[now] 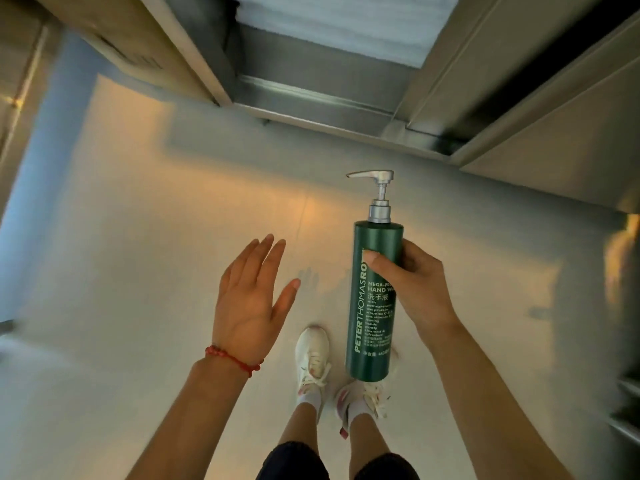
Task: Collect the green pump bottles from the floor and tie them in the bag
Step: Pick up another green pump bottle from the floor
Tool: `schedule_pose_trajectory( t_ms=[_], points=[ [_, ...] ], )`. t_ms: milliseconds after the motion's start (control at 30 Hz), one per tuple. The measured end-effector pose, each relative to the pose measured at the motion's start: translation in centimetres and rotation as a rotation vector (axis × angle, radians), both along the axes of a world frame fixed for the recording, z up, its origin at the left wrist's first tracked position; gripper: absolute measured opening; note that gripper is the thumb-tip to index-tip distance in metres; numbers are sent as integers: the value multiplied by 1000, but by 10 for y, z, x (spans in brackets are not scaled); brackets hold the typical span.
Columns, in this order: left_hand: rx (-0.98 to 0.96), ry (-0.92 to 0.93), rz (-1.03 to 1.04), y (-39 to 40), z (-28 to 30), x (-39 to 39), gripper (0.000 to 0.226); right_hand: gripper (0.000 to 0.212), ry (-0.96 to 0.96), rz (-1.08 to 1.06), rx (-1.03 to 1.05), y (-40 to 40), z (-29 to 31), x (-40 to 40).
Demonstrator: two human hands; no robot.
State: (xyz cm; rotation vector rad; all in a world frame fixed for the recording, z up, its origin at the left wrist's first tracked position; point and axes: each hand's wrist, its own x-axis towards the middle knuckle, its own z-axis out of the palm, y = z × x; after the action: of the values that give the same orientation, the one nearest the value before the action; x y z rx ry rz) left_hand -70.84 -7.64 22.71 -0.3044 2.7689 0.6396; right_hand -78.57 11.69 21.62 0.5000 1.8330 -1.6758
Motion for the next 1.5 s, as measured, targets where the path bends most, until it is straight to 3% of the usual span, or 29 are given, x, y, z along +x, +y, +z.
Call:
schedule_pose_trajectory(
  t_ms=[333,500,800,1100,1500],
  points=[
    [-162,86,222,-60,162,41,62,17,132,152,-59,-48,159,-4],
    [-210,55,402,-59,199,86,64,15,147,275,-85,-59,200,5],
    [-209,120,758,-29,246,162,58,12,159,683,-121,-99,255,48],
    [-208,53,1157,0,277,316,63,11,128,1082,-161,-157,277,166],
    [-192,21,1643,7,290,562,68,11,89,1449,-172,-244,288,404]
  ],
)
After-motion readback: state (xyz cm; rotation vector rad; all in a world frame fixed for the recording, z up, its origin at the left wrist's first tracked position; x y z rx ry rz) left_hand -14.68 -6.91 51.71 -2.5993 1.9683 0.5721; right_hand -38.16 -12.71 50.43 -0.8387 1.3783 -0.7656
